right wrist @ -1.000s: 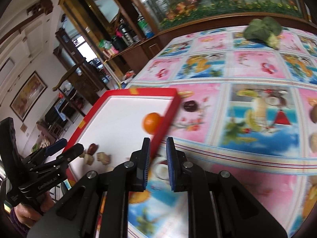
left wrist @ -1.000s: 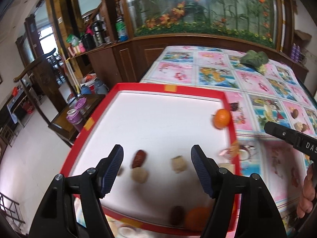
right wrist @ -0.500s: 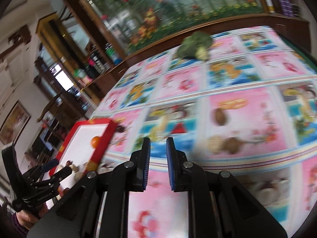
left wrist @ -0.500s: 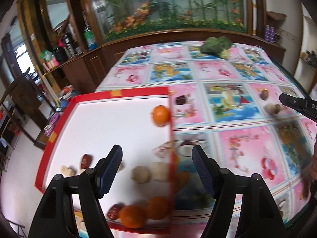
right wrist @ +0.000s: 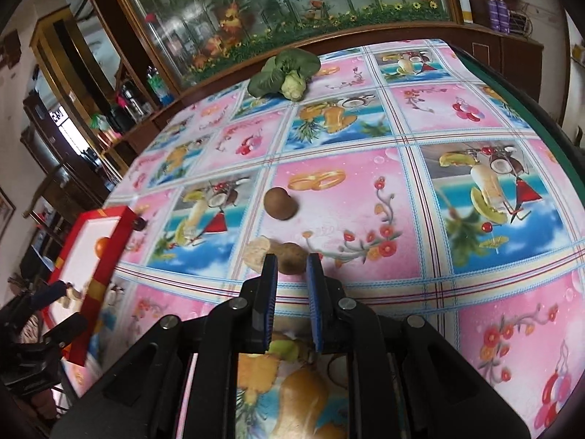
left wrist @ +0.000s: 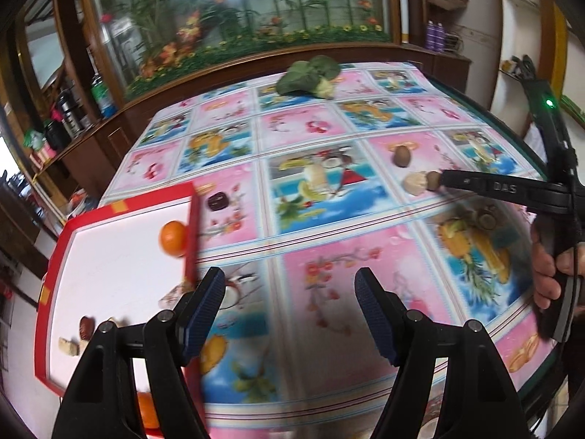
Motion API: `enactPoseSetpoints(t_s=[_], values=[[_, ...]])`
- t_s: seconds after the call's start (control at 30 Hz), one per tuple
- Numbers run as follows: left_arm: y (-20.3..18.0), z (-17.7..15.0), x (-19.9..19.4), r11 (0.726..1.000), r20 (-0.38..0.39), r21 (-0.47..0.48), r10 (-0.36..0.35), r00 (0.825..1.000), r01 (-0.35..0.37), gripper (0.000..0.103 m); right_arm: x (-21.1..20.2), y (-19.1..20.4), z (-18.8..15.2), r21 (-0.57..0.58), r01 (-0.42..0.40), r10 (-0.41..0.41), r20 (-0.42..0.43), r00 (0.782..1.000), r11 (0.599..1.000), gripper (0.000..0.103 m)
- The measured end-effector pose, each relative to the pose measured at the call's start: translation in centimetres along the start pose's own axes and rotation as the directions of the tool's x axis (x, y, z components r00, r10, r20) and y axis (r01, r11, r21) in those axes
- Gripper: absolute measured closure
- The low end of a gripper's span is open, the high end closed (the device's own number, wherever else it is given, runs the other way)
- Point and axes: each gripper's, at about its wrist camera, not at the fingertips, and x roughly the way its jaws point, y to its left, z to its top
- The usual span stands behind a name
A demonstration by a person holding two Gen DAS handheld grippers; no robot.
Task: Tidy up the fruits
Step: 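Grasp a brown round fruit with the right tool while the left tool grasps a beige round pastry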
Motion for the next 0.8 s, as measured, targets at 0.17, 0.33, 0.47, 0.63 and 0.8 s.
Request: enactPoseSetpoints(t_s=[0.17, 0.33, 0.47, 0.63, 0.8], values=[[-1.1, 0.2, 0.7, 1.000, -0.016, 0.017, -0.018, 1.000, 0.019, 0.030, 0.4, 0.2, 0.0, -0.003, -0.012, 0.012, -0.009, 1.000, 1.000, 0.085], [-1.6, 0.2, 1.0, 0.999, -0.025, 0.027, -0.026, 0.999, 0.026, 0.030, 0.9, 0.6, 0.0, -0.012, -0.007, 0.007, -0.026, 1.000, 1.000, 0.085], [-1.7, 0.3, 1.1, 0.999, -0.029, 0.025, -0.025, 0.999, 0.025, 0.030, 1.7, 0.6, 0.2, -0.019, 0.019, -0.020, -0.044, 0.999, 1.000, 0.085], [-2.2, 0.7, 1.3, 0.999, -0.032, 0.029, -0.027, 0.999, 0.028, 0.030, 2.2, 0.6, 0.8, -0.017, 0.015, -0.015, -0.044, 0.999, 1.000, 0.082], [-2.9, 1.1, 1.6, 0.999, -0.037, 0.047, -0.025, 0.999, 0.026, 0.030, 2.9, 0.4, 1.2, -0.014, 0.016, -0.017, -0.045, 0.999, 1.000, 0.069]])
